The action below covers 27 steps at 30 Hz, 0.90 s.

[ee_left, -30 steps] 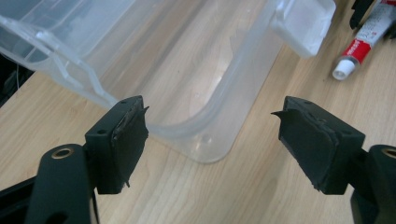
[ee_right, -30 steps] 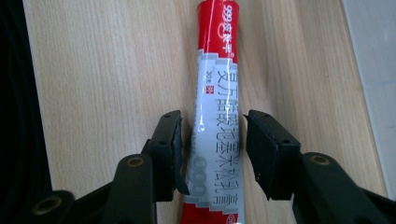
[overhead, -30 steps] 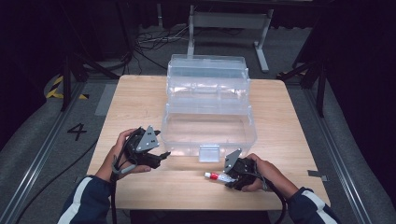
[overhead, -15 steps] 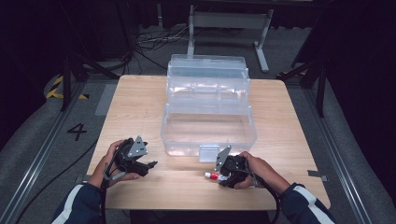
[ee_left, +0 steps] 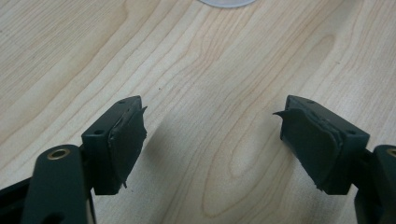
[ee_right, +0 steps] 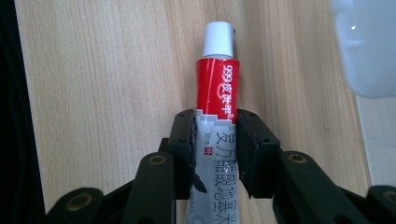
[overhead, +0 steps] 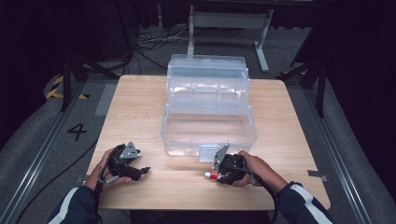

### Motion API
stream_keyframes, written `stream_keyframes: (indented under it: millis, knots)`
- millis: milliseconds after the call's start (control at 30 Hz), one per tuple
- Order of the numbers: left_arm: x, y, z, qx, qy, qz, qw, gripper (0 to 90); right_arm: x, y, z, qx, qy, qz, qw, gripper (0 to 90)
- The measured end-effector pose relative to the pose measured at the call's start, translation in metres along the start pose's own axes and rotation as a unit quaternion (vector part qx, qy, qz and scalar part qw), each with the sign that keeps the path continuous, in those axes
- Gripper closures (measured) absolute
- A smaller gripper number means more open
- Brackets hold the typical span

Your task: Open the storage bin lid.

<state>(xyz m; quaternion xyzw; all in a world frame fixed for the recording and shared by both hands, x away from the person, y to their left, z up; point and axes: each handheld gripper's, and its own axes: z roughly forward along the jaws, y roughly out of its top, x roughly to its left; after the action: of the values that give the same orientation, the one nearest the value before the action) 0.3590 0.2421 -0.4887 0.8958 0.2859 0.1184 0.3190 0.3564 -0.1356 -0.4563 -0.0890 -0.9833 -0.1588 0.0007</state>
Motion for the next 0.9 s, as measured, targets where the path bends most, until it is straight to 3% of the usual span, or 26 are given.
stream_keyframes:
  millis: [167,467,900]
  knots:
    - [0.006,-0.008,0.004,-0.027,-0.01,-0.036,0.9989,14.9,-0.001,-0.001,-0.001,0.0,-0.002,-0.006,1.0,70.8]
    - [0.006,-0.008,0.005,-0.027,-0.012,-0.037,0.9989,13.4,-0.001,-0.007,-0.004,0.003,-0.003,0.002,1.0,71.1]
    - [0.007,-0.008,0.005,-0.027,-0.015,-0.033,0.999,13.3,-0.001,-0.019,-0.025,-0.008,-0.018,0.006,0.9998,71.2]
